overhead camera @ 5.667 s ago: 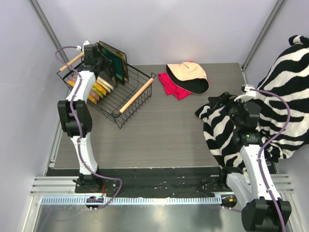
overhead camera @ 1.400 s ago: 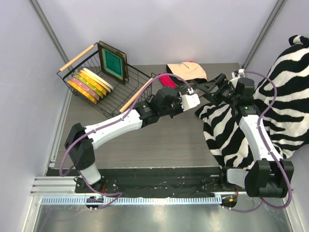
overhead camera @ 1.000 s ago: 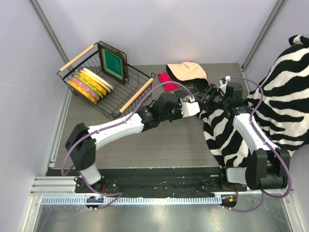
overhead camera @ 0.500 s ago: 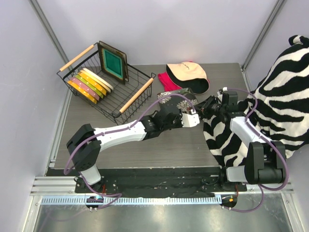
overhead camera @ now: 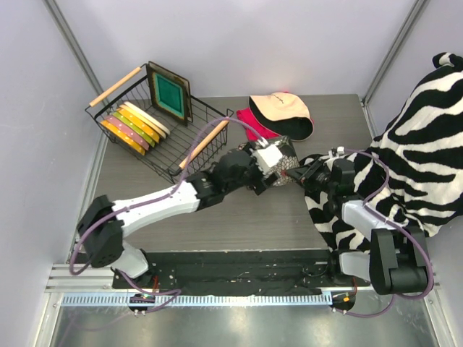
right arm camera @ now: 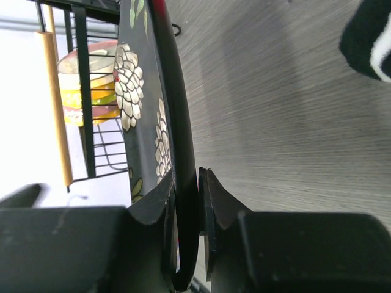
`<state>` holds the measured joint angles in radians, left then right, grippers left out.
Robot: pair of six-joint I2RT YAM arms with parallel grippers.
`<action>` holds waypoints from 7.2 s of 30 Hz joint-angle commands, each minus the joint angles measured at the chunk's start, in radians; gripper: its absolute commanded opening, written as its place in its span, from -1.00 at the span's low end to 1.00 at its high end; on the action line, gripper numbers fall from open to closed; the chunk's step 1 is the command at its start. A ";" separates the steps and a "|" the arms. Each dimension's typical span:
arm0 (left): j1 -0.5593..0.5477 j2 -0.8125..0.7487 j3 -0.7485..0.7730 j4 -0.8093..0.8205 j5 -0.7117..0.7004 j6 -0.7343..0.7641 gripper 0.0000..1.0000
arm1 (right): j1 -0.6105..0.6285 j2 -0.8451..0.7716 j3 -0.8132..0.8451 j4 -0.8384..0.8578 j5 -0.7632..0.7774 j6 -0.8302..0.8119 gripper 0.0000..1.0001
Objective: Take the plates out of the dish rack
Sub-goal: Place the plate at the center of the board, then unload the plate from the dish rack.
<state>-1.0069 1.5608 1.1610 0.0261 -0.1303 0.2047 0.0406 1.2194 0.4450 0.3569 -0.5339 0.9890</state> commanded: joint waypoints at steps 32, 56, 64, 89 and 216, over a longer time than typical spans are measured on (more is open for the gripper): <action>0.916 -0.512 -0.046 -0.342 0.422 -0.685 0.99 | 0.375 0.696 -0.131 1.297 0.506 0.390 -0.99; 0.915 -0.519 -0.057 -0.344 0.416 -0.679 0.99 | 0.383 0.539 -0.118 0.883 0.563 0.300 0.33; 0.916 -0.527 -0.061 -0.344 0.411 -0.677 0.99 | 0.383 0.385 -0.144 0.665 0.646 0.252 0.38; 0.915 -0.535 -0.070 -0.347 0.397 -0.668 0.99 | 0.387 0.161 0.012 -0.056 0.796 -0.072 0.60; 1.045 0.581 0.879 -0.331 0.265 -0.952 0.05 | 0.197 -0.238 0.347 -0.176 0.624 -0.503 0.62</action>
<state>-0.0040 2.2261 2.1288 -0.2974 0.1528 -0.7784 0.2398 0.9825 0.7906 0.1177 0.0906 0.4946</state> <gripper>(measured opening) 0.538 0.812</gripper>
